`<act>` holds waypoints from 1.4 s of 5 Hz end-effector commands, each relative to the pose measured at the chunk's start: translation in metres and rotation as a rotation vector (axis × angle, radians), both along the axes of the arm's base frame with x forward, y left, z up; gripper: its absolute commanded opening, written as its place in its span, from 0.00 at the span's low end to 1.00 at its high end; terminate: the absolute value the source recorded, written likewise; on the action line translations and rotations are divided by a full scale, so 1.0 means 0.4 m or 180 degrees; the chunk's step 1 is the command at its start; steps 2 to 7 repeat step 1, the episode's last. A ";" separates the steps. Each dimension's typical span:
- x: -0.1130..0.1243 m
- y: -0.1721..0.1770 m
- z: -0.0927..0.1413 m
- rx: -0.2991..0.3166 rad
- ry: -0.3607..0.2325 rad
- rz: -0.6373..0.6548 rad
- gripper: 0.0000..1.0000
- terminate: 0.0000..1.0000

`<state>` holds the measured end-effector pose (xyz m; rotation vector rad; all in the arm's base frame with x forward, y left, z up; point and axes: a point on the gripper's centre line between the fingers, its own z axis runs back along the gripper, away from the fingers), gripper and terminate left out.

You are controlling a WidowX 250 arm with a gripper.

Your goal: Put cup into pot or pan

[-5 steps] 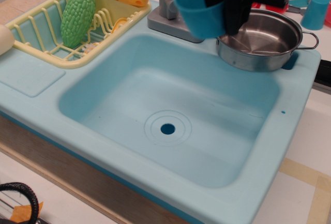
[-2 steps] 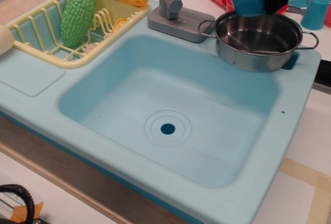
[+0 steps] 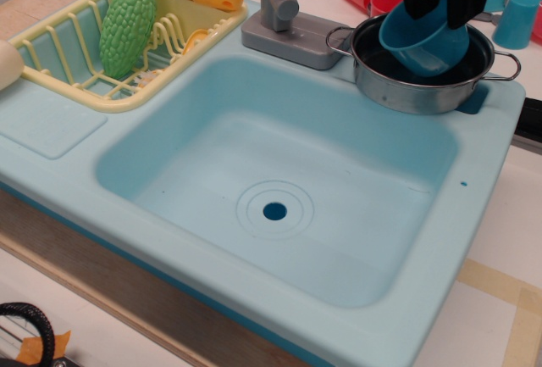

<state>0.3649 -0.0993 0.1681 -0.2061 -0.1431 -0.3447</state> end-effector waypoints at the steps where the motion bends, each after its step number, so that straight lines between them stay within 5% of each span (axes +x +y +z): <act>1: 0.014 0.007 0.043 -0.0032 -0.0166 0.0015 1.00 1.00; 7: 0.014 0.007 0.043 -0.0032 -0.0166 0.0015 1.00 1.00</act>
